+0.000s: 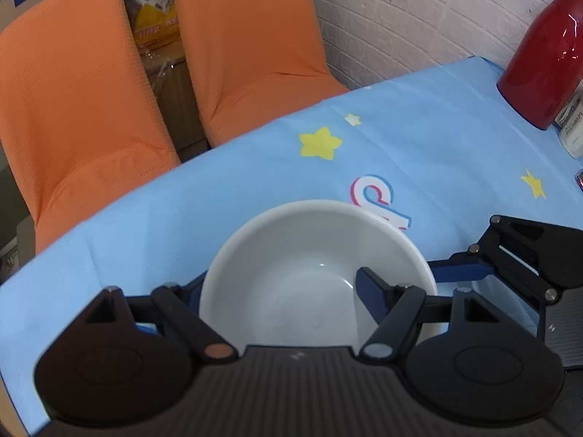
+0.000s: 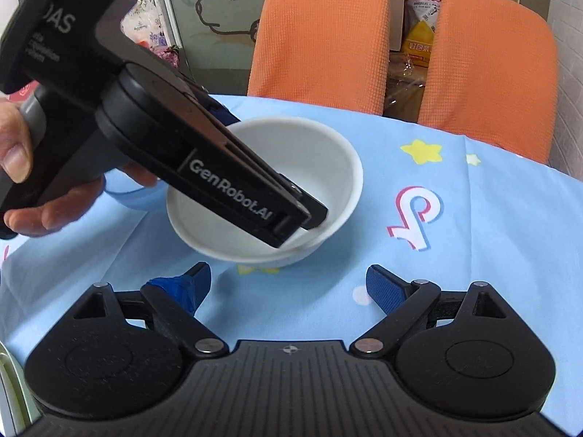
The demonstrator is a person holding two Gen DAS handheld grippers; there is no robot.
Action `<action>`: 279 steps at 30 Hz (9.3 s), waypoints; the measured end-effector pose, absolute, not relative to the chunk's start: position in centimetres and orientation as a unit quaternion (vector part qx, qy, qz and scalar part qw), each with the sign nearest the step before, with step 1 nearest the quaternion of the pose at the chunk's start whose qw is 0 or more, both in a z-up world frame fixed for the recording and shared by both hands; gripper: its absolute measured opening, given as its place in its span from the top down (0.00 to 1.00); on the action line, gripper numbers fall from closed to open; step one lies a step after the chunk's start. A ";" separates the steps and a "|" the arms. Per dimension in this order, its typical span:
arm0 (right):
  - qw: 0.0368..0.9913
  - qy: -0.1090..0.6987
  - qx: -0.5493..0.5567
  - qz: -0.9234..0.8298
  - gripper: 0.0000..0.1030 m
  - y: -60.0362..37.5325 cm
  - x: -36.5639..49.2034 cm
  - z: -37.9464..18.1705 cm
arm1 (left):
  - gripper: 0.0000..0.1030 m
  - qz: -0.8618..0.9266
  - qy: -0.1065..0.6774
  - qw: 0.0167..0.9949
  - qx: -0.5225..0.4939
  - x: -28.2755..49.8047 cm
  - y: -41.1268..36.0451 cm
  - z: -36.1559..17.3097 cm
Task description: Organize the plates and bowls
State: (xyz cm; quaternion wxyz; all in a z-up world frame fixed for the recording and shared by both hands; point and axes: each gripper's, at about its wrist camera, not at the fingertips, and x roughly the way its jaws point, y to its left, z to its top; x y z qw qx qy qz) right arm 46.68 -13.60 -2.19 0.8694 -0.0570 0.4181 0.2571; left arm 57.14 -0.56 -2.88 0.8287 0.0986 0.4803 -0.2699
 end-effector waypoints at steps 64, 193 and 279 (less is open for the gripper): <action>0.942 0.306 0.039 0.133 0.25 -24.6 13.3 0.8 | 0.28 -0.286 0.397 0.872 0.003 25.7 -2.4 2.2; 0.941 0.298 0.142 0.075 0.27 -26.8 11.9 -2.6 | 0.07 -0.194 0.385 0.902 -0.009 23.5 -0.6 0.9; 0.905 0.339 0.019 0.256 0.37 -3.5 16.5 -1.1 | 0.37 -0.123 0.469 0.875 0.008 21.4 12.2 0.7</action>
